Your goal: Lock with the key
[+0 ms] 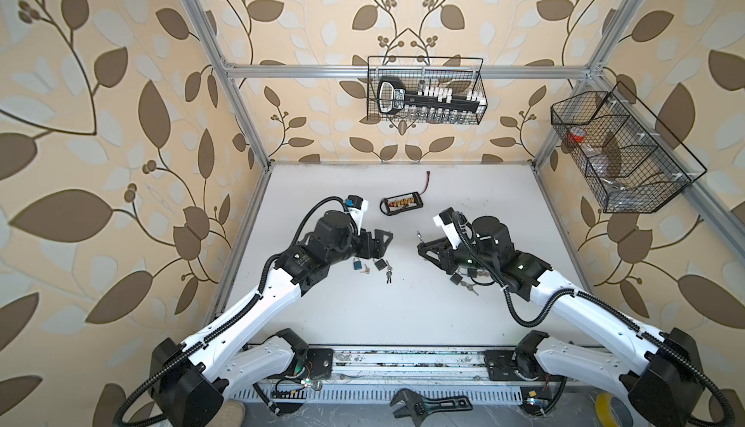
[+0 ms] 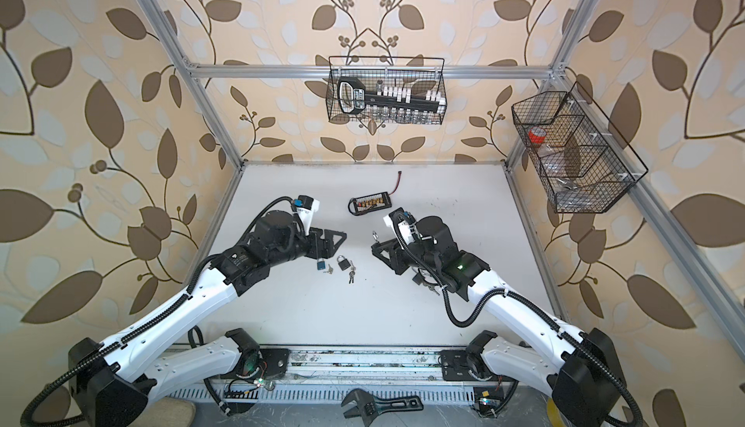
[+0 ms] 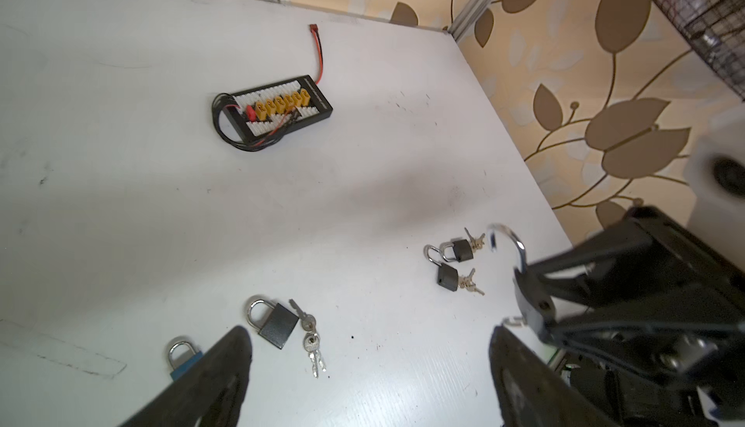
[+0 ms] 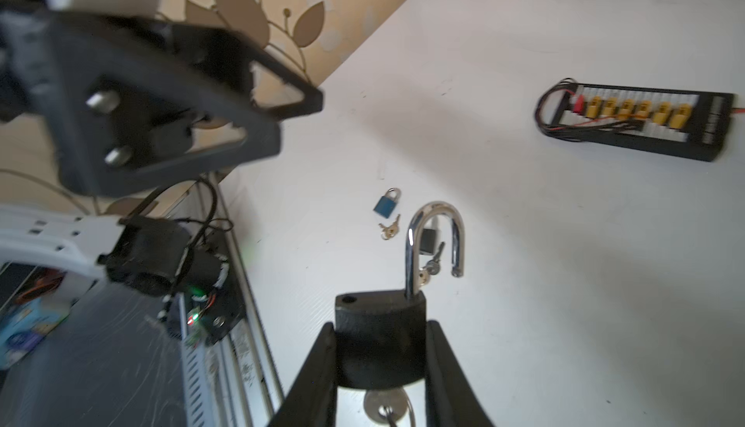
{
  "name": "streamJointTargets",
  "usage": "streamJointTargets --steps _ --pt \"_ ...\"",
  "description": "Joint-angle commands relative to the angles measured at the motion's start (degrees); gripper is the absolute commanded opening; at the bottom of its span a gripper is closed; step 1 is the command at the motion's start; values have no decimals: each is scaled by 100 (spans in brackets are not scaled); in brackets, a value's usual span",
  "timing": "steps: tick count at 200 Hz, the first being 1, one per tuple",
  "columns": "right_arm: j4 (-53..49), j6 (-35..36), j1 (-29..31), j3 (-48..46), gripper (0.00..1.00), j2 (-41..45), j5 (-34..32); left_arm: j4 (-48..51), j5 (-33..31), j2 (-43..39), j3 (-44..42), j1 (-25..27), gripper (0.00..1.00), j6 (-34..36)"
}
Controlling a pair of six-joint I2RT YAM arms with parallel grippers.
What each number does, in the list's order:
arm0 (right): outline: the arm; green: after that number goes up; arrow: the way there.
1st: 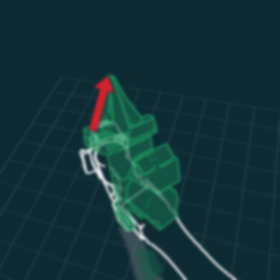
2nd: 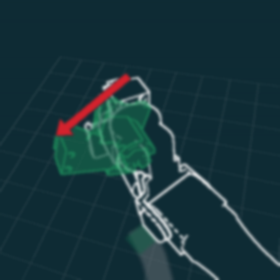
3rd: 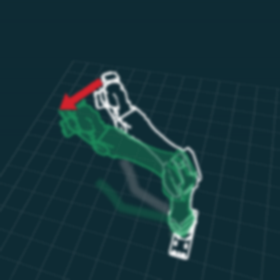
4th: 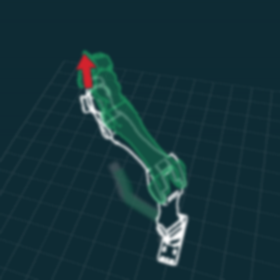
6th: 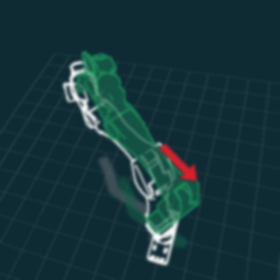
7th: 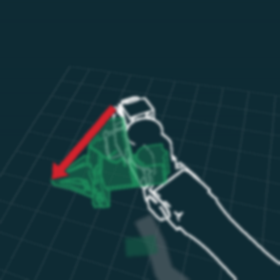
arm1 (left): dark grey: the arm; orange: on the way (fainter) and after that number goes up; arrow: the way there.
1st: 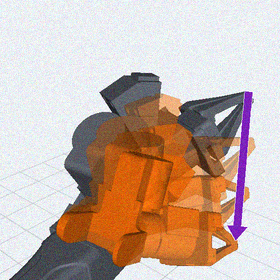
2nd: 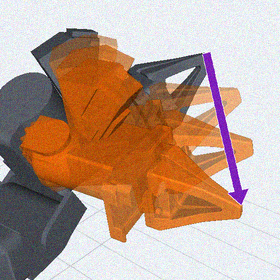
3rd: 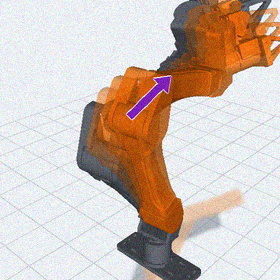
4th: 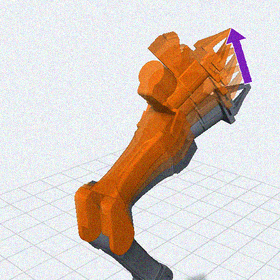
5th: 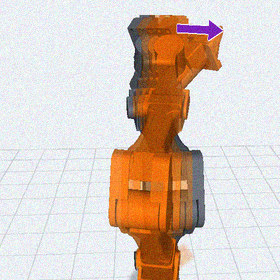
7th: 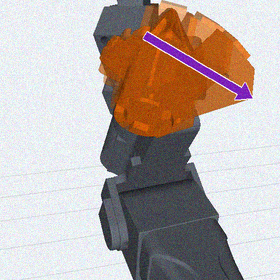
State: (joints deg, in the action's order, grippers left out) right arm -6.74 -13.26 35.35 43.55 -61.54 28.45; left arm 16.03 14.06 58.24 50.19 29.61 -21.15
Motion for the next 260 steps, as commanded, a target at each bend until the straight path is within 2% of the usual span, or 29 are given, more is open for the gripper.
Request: streamJointTargets --steps 1,18,49,67,90,106,129,189,221,260 --pt "40 569 1 200 0 -86 1682 -94 1466 -89 620 -38 90 604" --pt "-167 790 -4 388 0 -185 2365 -178 2190 -38 793 -34 85 871" --pt "-122 884 -2 529 0 -159 3107 -450 3475 201 971 -20 79 967" --pt "-117 886 -5 632 0 -166 3396 -595 3819 296 949 98 78 949" --pt "-117 886 -26 710 0 -124 3455 -496 4067 469 1024 352 77 1104" --pt "-120 870 -55 750 0 -73 3482 -232 4158 641 1169 543 74 1292" --pt "-152 857 -191 769 0 56 3394 -28 4394 783 1338 751 60 1529" --pt "-302 869 -587 607 0 272 3343 -48 4352 777 1322 800 36 1555" --pt "-362 903 -633 579 0 283 3356 -89 4292 734 1232 794 27 1529" --pt "-472 992 -643 537 0 292 3366 -48 4146 689 1251 796 21 1550"
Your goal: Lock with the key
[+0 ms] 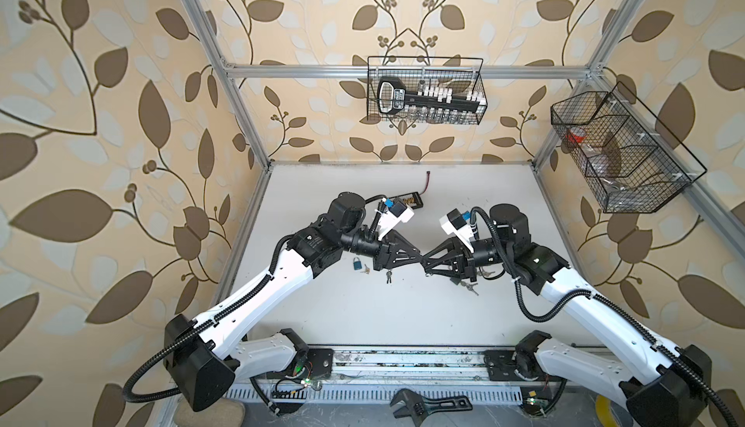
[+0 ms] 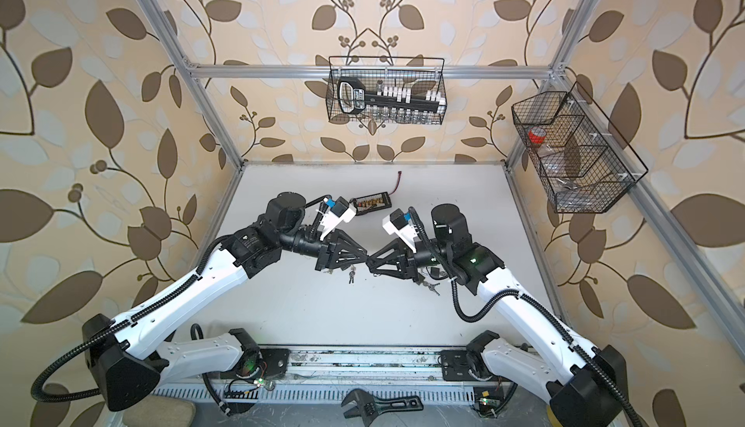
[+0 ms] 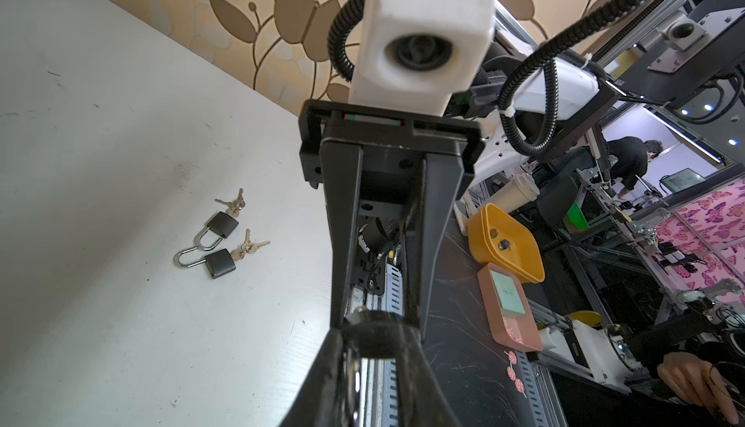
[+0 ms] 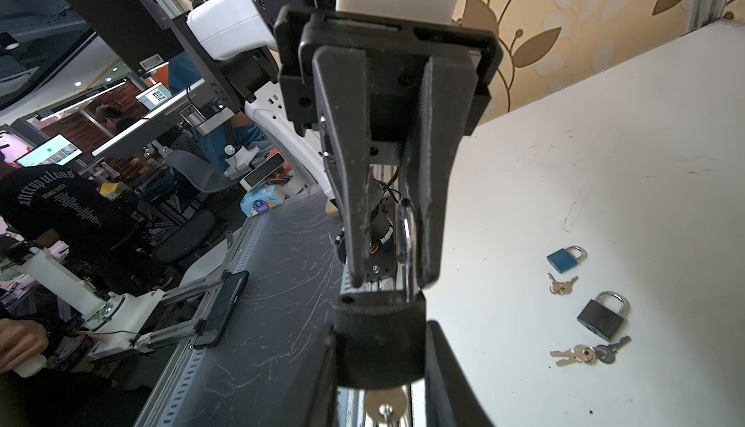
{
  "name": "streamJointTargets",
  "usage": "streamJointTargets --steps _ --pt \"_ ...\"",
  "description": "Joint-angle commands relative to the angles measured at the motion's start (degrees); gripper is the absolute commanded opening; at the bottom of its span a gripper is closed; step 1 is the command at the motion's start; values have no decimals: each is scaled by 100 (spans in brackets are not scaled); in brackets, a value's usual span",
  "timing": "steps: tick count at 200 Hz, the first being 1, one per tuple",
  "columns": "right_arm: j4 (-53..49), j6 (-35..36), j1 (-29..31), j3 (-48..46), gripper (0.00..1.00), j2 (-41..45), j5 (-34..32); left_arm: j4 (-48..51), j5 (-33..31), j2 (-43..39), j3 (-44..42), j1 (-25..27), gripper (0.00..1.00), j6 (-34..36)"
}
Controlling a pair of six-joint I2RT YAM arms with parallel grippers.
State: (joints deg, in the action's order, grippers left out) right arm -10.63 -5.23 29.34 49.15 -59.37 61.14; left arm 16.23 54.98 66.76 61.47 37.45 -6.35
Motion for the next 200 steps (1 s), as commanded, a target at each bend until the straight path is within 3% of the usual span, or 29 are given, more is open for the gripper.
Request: streamJointTargets --steps 1,12,29,98,121,144,175,188,200 --pt "-81 189 -42 -25 0 80 102 -68 47 -168 125 10 21 67" --pt "-103 192 -51 -40 0 81 124 -28 9 -181 120 9 21 103" --pt "-123 207 -51 -66 0 109 136 60 -94 -214 128 8 31 151" --pt "-125 242 -55 -106 0 62 179 45 -154 -225 93 9 26 107" --pt "-115 255 -58 -133 0 75 168 30 -178 -217 100 5 18 109" --pt "-108 260 -60 -151 0 104 140 29 -205 -191 97 8 0 99" --pt "-8 167 -52 -163 0 183 -23 -677 -273 -338 -42 -23 0 -456" --pt "133 36 -60 -168 14 220 -63 -966 -427 -400 -59 -25 0 -662" --pt "322 -114 -53 -155 34 262 -63 -1220 -453 -368 -78 -27 0 -859"
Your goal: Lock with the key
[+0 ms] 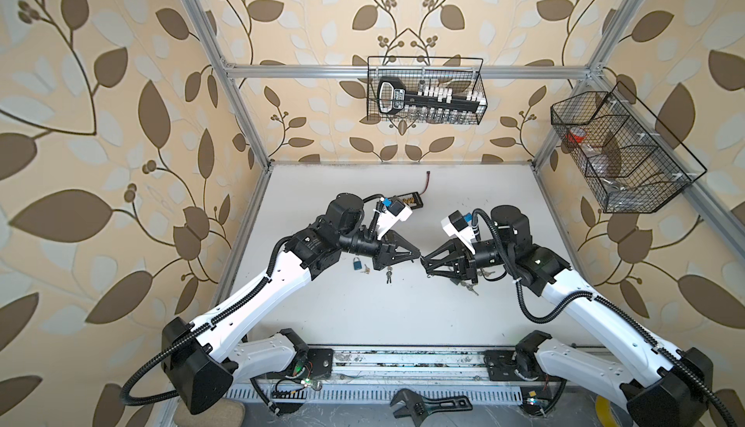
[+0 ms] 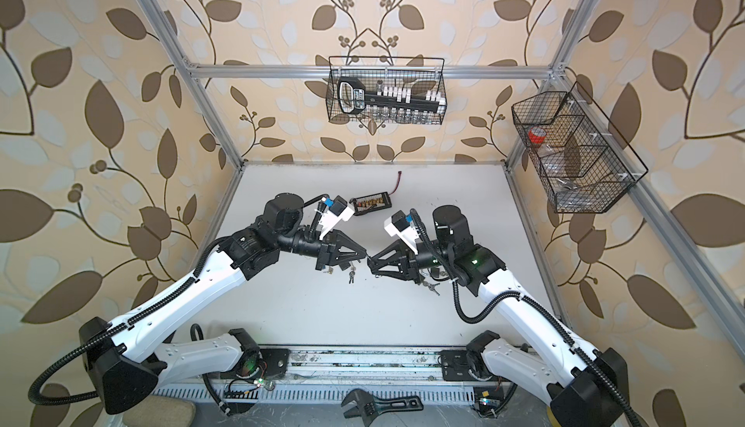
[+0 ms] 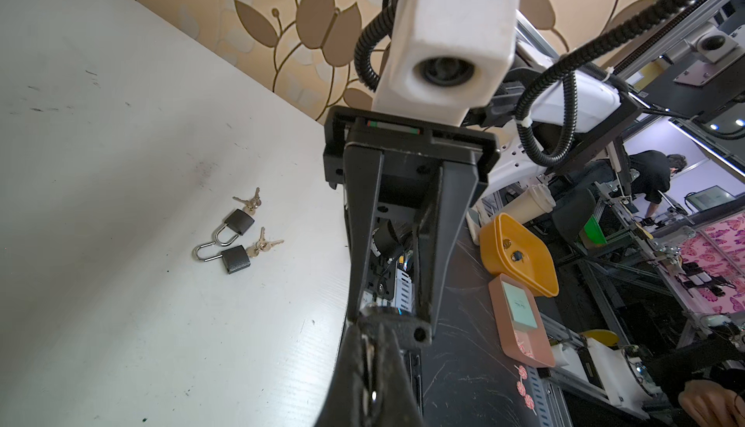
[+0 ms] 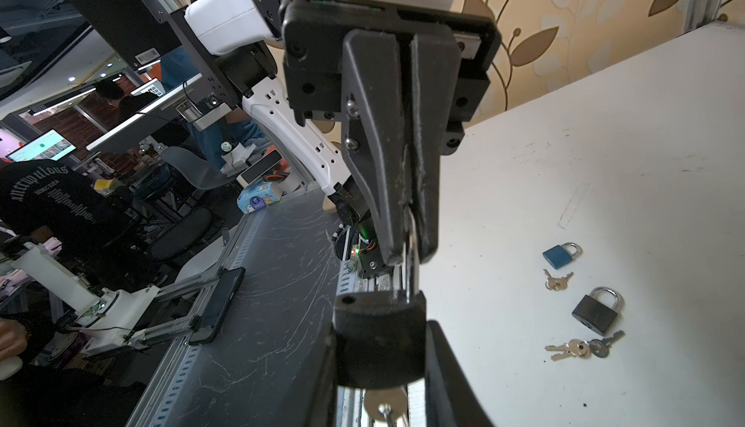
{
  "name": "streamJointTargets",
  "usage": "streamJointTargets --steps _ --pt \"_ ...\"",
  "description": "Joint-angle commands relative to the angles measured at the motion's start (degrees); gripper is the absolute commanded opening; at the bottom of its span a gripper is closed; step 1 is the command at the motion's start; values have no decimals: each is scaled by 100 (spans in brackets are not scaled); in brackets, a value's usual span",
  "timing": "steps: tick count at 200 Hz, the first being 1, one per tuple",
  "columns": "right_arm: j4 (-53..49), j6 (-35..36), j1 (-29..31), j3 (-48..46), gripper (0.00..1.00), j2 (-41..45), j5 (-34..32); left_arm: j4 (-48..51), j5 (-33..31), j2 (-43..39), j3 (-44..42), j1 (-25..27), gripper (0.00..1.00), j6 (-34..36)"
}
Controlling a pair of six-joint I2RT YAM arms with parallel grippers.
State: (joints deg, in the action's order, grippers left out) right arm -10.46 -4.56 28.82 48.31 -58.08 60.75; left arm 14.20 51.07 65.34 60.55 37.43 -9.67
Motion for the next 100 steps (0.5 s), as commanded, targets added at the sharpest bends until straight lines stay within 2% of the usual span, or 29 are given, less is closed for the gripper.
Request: streamJointTargets --steps 1,9,20,28,42,55,62,80,100 --pt "319 -197 0 -70 35 136 -26 -1047 -57 -225 12 -25 0 -549" --pt "441 -311 -2 -38 45 166 -87 -1312 -19 -194 -47 -19 0 -737" --pt "516 -398 -15 38 52 230 -249 -1742 -22 -205 -177 -17 0 -1013" --pt "555 -429 -13 87 61 298 -450 -2007 -86 -244 -275 -15 0 -1172" --pt "720 -581 -8 96 62 499 -1075 -2364 -235 -311 -421 -13 0 -1416" --pt "1079 -1046 -8 -42 61 724 -2297 -2675 -381 -368 -528 -6 0 -1656" --pt "1391 -1324 -18 -216 60 841 -2736 -2899 -469 -394 -595 8 0 -1800" --pt "2713 -2021 -17 -816 61 1107 -3023 -3303 -613 -411 -659 36 0 -2041" --pt "3759 -2524 -25 -1181 68 1124 -3139 -3494 -716 -449 -646 113 0 -2178"
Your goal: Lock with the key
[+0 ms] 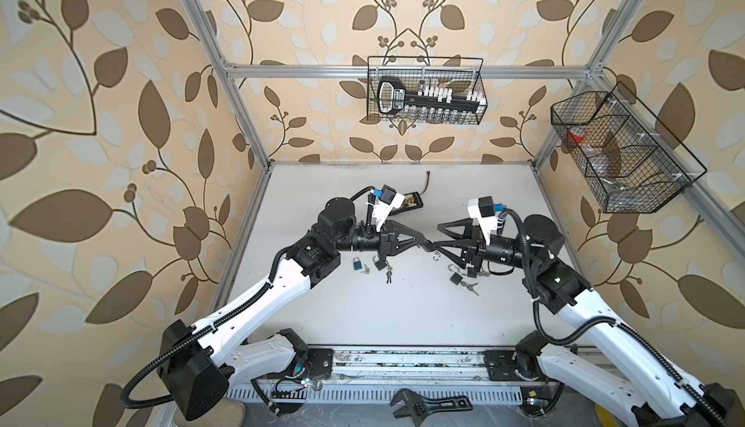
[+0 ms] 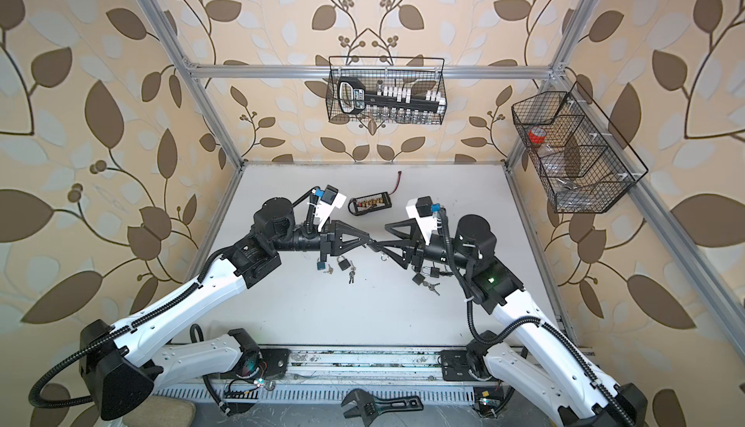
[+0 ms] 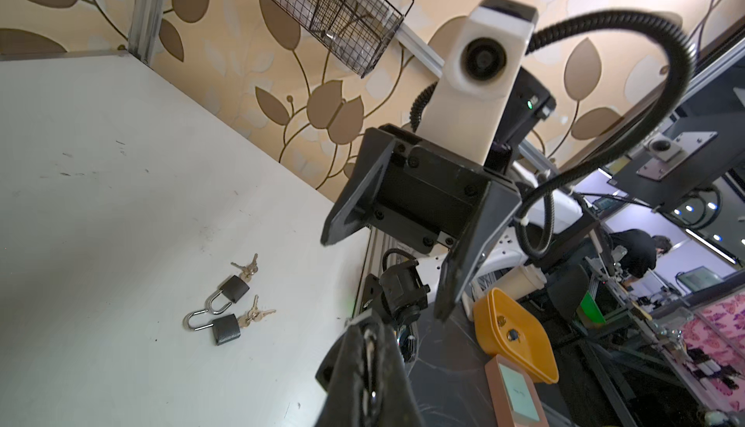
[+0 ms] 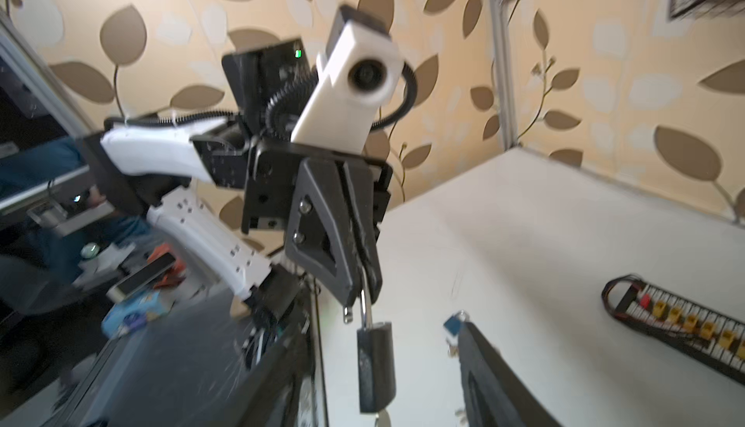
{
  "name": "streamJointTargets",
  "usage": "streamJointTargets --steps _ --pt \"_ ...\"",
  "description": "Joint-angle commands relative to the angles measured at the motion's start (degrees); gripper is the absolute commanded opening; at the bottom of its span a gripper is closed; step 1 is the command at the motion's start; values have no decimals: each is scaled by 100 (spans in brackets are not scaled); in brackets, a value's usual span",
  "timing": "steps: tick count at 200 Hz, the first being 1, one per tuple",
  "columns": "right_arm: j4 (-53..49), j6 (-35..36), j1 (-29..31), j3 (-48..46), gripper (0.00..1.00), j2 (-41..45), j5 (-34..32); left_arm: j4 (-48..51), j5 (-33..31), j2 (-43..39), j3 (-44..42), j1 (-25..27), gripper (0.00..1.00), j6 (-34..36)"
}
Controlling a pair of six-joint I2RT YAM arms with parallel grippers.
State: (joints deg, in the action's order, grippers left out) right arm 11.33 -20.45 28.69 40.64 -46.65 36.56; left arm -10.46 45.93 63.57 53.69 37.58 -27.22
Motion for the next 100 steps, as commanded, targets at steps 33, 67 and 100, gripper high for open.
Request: streamJointTargets --steps 33,67,100 --pt "1722 -1076 -18 -225 80 -291 -462 -1113 -462 -419 49 196 0 -495" --pt "2528 -1292 -5 -435 100 -120 -515 -1474 -621 -456 -63 203 0 -757" --pt "2411 -1024 5 -408 100 -13 -369 -1751 -590 -314 -61 247 0 -894"
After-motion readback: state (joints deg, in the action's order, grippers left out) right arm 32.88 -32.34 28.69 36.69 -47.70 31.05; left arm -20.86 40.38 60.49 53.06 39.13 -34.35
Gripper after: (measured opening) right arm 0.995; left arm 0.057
